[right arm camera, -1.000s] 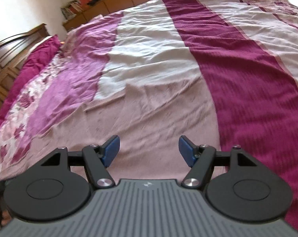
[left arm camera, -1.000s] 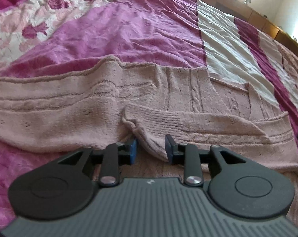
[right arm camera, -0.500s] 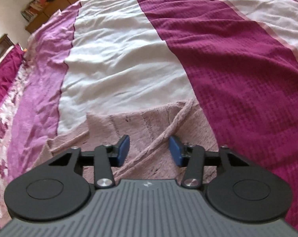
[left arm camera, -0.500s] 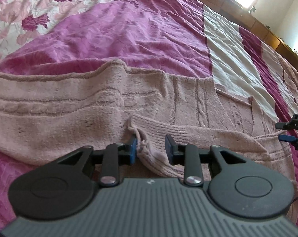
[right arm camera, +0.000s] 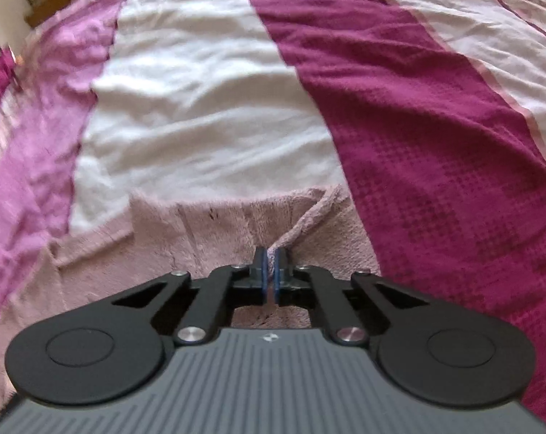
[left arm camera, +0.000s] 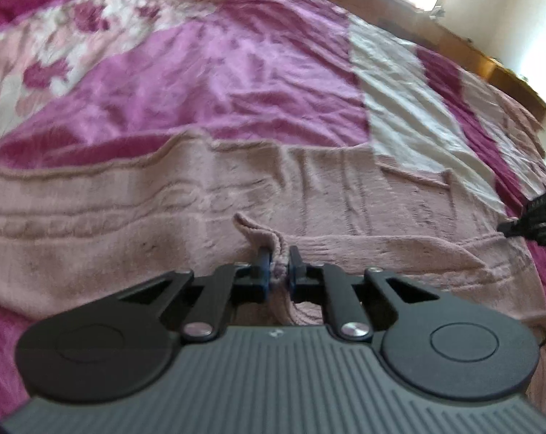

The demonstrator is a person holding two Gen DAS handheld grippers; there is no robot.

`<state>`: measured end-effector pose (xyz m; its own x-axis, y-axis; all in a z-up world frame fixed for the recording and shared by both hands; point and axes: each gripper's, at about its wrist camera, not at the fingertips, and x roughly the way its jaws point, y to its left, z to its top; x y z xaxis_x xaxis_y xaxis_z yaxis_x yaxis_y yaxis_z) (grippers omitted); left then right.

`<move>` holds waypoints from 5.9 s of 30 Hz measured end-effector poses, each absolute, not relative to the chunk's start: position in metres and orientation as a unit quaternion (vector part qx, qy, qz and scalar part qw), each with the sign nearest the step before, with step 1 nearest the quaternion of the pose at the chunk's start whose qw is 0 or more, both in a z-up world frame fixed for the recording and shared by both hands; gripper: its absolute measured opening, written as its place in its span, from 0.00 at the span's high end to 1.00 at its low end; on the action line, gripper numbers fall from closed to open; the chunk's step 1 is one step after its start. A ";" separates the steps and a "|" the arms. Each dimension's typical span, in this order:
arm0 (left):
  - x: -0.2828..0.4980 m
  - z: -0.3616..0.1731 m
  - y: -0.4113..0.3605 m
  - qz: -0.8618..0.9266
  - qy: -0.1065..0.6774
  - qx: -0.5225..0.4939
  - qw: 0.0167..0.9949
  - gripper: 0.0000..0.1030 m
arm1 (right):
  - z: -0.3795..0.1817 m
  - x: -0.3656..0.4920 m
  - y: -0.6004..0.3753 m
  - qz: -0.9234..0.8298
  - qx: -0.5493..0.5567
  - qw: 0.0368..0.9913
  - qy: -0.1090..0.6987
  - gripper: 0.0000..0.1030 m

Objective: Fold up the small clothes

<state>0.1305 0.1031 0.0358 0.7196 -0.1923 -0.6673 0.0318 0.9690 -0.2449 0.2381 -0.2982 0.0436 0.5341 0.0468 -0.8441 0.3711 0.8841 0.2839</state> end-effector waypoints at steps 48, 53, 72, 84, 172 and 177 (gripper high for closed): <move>0.113 0.043 0.095 -0.024 0.380 -0.024 0.925 0.67 | 0.062 0.111 -0.324 -0.035 0.200 0.893 0.402 0.45; 0.108 0.047 0.095 -0.012 0.389 -0.028 0.921 0.67 | 0.062 0.073 -0.323 -0.038 0.207 0.891 0.402 0.40; 0.045 0.077 0.137 0.042 0.382 -0.035 0.922 0.67 | 0.075 0.013 -0.224 0.037 0.181 0.889 0.420 0.27; 0.033 0.076 0.181 0.089 0.390 -0.070 0.914 0.67 | 0.068 0.027 -0.148 0.077 0.132 0.880 0.451 0.27; 0.066 0.132 0.197 0.082 0.181 -0.166 0.966 0.92 | 0.057 0.007 -0.170 0.043 0.102 0.889 0.444 0.09; 0.072 0.136 0.166 0.050 0.181 -0.168 0.968 0.92 | 0.056 0.004 -0.180 0.037 0.111 0.889 0.443 0.09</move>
<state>0.0720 0.1656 0.1359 0.9291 0.0368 -0.3679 -0.1587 0.9384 -0.3070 0.0037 -0.1798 0.0559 0.6046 0.1640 -0.7795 0.0329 0.9726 0.2301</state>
